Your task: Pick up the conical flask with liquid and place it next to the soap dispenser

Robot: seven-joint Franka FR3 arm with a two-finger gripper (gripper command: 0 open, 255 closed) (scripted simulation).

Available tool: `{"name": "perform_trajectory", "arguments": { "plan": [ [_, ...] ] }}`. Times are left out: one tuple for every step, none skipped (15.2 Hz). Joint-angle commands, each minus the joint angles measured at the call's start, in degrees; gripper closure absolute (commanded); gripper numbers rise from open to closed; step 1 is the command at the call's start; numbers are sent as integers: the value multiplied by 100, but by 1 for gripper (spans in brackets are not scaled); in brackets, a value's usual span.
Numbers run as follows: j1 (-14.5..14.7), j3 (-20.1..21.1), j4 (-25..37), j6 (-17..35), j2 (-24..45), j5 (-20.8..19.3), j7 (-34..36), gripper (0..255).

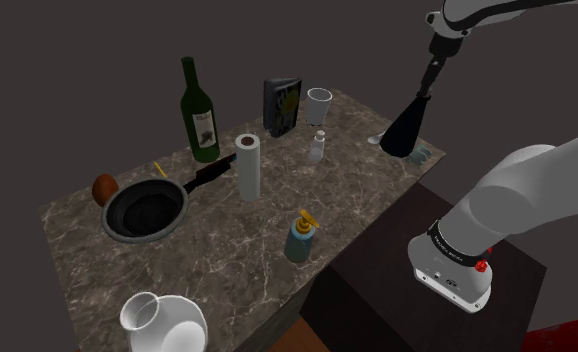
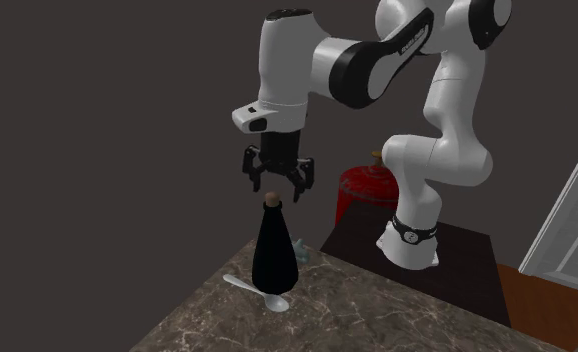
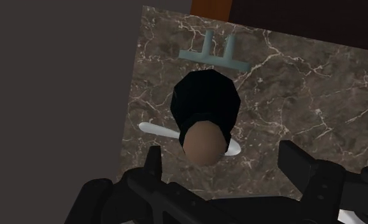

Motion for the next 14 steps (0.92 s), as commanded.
{"name": "perform_trajectory", "arguments": {
  "plan": [
    [-7,-88,-43,177,132,-30,-61,0],
    [-10,-113,-94,261,164,-40,-61,0],
    [-14,-139,-143,346,198,-50,-62,0],
    [-17,-165,-192,432,234,-59,-63,0],
    [-21,-191,-239,518,271,-68,-65,0],
    [-24,-217,-286,604,310,-76,-66,0],
    [-25,-232,-312,655,334,-80,-68,0],
    [-25,-232,-312,654,333,-81,-68,0],
    [-25,-232,-312,655,334,-80,-68,0],
    [-25,-232,-312,655,334,-80,-68,0],
    [-25,-232,-312,655,334,-80,-68,0],
    [-25,-232,-312,655,334,-80,-68,0],
    [-25,-232,-312,655,334,-80,-68,0],
    [-25,-232,-311,654,334,-80,-68,0]
  ]
}}
